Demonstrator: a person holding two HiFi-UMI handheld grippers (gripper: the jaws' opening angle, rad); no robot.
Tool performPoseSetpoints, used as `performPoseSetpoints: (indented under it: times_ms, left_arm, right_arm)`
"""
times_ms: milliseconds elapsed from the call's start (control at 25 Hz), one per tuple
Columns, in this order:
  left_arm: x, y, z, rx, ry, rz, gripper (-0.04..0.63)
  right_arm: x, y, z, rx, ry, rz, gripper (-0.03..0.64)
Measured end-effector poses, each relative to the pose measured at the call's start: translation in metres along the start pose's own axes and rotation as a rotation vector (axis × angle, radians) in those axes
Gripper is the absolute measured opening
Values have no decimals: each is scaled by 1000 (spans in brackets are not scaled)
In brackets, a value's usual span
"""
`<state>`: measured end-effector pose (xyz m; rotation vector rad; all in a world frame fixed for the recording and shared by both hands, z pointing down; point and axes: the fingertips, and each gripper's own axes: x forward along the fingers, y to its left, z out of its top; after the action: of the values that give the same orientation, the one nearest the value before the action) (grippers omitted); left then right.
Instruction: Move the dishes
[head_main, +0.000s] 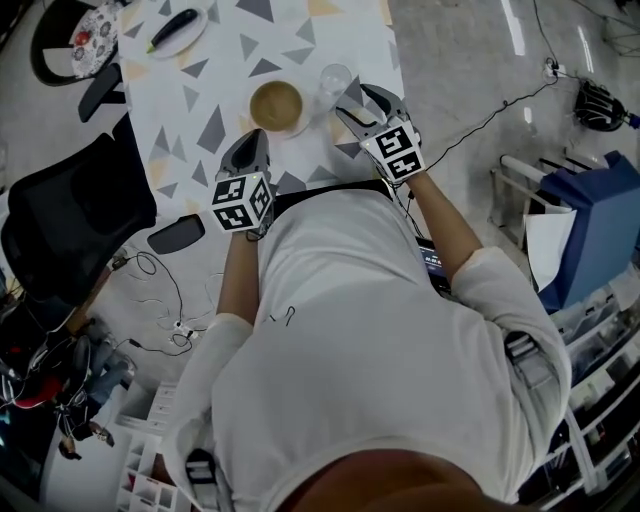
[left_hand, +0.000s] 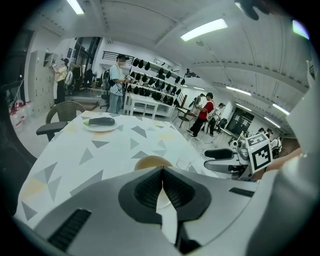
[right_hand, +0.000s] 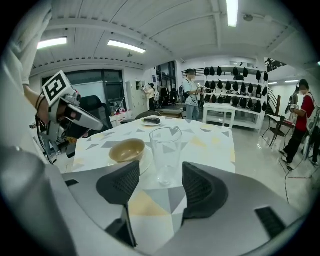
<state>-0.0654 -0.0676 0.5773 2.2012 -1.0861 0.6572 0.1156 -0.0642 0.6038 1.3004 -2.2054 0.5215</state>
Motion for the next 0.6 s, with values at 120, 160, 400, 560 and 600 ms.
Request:
performPoseSetpoints:
  times_ms: [120,160,400,560,600]
  left_arm:
    - [7,2,3,-1,-1,-6,20]
    - [9,3,4,-1,1,-7,20]
    - [17,10,1,-11,14,-4,20]
    - [13,17,-8,-39,18,14,20]
    - [11,19,-11,-47,19,21,20]
  right_arm:
    - [-10,0,3,-11,7,-21,214]
    - [-13,-1,4,-19,9,-28,206]
    - [-22,6,11,-126,11,-26,86]
    - [-16,21,15,-234,27,10,51]
    - [-13,27,16,-266,33,23,51]
